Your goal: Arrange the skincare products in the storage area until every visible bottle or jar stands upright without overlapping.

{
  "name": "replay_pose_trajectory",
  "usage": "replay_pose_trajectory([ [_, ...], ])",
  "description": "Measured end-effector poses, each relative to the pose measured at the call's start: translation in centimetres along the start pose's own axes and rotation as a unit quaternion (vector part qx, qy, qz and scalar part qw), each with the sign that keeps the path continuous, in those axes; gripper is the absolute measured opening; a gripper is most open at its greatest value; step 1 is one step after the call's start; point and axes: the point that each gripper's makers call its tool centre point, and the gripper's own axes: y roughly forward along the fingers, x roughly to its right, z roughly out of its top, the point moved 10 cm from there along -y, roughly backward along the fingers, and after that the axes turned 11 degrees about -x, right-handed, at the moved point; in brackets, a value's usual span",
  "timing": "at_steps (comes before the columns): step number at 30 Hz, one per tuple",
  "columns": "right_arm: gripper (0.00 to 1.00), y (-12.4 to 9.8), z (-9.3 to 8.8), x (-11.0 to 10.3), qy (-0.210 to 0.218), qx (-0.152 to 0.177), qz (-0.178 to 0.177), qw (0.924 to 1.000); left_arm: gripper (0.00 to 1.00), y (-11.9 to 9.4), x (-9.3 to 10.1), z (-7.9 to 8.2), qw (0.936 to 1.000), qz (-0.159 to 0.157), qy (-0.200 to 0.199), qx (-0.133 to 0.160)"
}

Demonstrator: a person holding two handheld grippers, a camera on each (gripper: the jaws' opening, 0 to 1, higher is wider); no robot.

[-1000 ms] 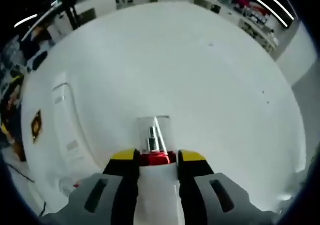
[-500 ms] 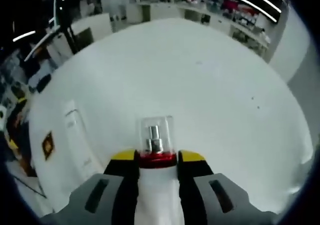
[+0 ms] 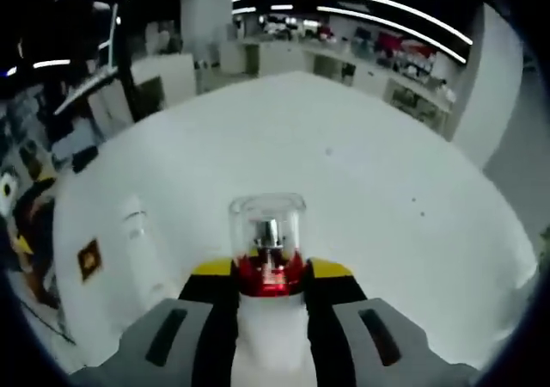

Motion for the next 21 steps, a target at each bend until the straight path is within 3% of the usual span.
replay_pose_trajectory([
  [7, 0.27, -0.3, -0.5, 1.0, 0.012, 0.064, -0.001, 0.9979, 0.99, 0.3, 0.1, 0.0, 1.0000, 0.001, -0.001, -0.001],
  [9, 0.27, -0.1, -0.2, 1.9, -0.008, 0.097, -0.002, 0.9952, 0.99, 0.3, 0.1, -0.1, 1.0000, 0.000, -0.001, -0.003],
  [11, 0.27, -0.2, -0.6, 1.9, 0.003, 0.105, -0.008, 0.9945, 0.99, 0.3, 0.2, 0.0, 1.0000, 0.000, 0.000, -0.002],
  [18, 0.27, -0.2, -2.2, 1.0, 0.027, 0.195, -0.035, 0.9798, 0.99, 0.4, 0.1, -0.1, 1.0000, 0.000, -0.003, -0.002],
  [21, 0.27, -0.5, -2.5, 0.8, 0.052, 0.240, -0.037, 0.9687, 0.99, 0.5, 0.1, -0.1, 1.0000, 0.001, -0.007, -0.002],
])
